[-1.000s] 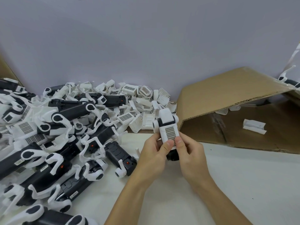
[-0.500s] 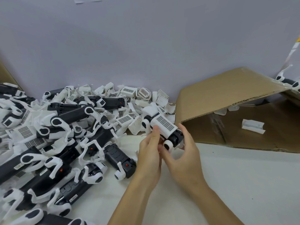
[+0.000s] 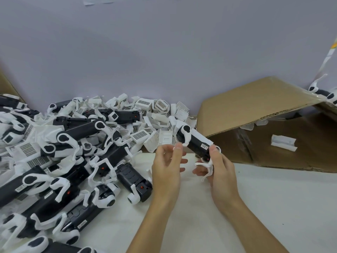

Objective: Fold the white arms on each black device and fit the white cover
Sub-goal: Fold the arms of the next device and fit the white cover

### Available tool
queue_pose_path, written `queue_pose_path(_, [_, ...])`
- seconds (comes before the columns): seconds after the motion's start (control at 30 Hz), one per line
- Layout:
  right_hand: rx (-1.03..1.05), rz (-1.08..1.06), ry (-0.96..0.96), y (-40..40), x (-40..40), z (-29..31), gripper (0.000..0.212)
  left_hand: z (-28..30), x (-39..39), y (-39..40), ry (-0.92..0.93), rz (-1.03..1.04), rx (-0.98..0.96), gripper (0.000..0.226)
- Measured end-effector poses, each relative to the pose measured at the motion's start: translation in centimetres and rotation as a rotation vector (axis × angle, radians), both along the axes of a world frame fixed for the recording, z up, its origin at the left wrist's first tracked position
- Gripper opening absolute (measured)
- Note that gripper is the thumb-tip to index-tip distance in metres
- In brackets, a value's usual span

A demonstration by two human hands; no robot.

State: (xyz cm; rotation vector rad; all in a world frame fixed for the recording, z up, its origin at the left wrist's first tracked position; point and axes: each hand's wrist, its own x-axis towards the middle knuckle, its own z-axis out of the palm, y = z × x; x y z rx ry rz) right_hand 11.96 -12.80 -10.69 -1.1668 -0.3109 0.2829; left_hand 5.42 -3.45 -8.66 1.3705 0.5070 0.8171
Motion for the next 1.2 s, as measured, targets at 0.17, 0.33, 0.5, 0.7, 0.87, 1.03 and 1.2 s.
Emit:
queue_pose_path(0.17, [0.049, -0.006, -0.242, -0.5, -0.2, -0.4, 0.037, 0.1, -0.1, 0.2, -0.041, -0.031, -0.106, 0.006])
queue_pose_path(0.33, [-0.111, -0.085, -0.644, -0.8, -0.7, -0.4, 0.055, 0.0, -0.1, 0.3, -0.095, -0.073, -0.19, 0.014])
queue_pose_path(0.5, [-0.277, -0.17, -0.786, -0.6, -0.1, -0.7, 0.056, 0.0, 0.0, -0.1, -0.106, 0.019, -0.18, 0.046])
queue_pose_path(0.7, [-0.388, -0.137, -0.444, -1.8, 0.5, -0.6, 0.052, 0.0, -0.3, 0.1, -0.195, -0.021, -0.043, 0.028])
queue_pose_path(0.87, [-0.189, 0.104, 0.201, -2.0, 0.3, 1.3, 0.029, -0.8, -0.7, -0.5, -0.177, 0.122, 0.264, 0.031])
queue_pose_path(1.03, [0.061, 0.194, 0.483, -0.7, 0.1, 5.2, 0.026, -1.5, -0.6, -0.7, -0.204, 0.276, 0.56, 0.038])
queue_pose_path(1.2, [0.69, 0.017, 0.341, -1.8, 5.1, 15.6, 0.039, -1.4, -0.6, -0.8, -0.193, 0.229, 0.542, 0.035])
